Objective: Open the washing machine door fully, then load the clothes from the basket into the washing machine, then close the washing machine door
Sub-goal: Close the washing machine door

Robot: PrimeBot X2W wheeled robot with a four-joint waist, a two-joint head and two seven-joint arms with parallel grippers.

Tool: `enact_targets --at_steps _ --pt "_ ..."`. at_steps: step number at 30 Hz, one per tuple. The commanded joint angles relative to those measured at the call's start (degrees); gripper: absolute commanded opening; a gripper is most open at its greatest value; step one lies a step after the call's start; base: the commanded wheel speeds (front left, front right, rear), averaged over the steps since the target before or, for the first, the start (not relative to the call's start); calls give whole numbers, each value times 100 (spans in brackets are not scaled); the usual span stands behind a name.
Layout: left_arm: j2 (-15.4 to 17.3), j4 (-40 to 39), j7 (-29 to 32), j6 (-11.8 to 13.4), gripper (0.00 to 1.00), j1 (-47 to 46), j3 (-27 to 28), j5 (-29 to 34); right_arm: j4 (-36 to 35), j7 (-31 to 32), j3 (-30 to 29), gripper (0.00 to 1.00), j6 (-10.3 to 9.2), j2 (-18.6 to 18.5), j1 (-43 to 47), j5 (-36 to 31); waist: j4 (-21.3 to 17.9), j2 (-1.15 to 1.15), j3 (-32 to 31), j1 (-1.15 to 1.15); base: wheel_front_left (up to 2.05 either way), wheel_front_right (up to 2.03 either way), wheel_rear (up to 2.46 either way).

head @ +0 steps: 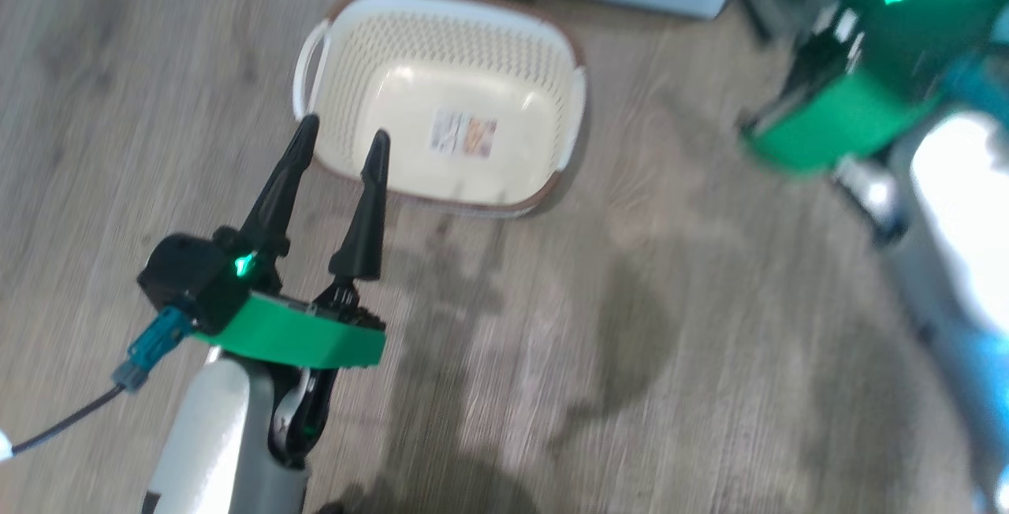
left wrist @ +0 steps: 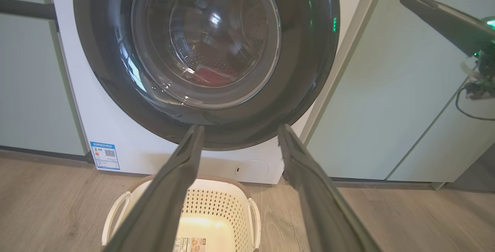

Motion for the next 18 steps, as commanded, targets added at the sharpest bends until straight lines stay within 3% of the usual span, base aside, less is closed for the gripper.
enact_targets --at_steps 1,10,18 --pt "41 -206 -55 39 100 -114 144 -38 -106 42 92 0 -1 -13 -105 78 310 0 398 0 0 0 0" --pt "41 -243 -55 119 100 -355 -73 -269 1356 134 404 0 -1 -752 -1855 537 649 0 854 0 0 0 0" --pt "41 -280 -55 161 100 -446 -132 -349 2348 73 752 0 -1 -967 -2793 736 717 0 1057 0 0 0 0"
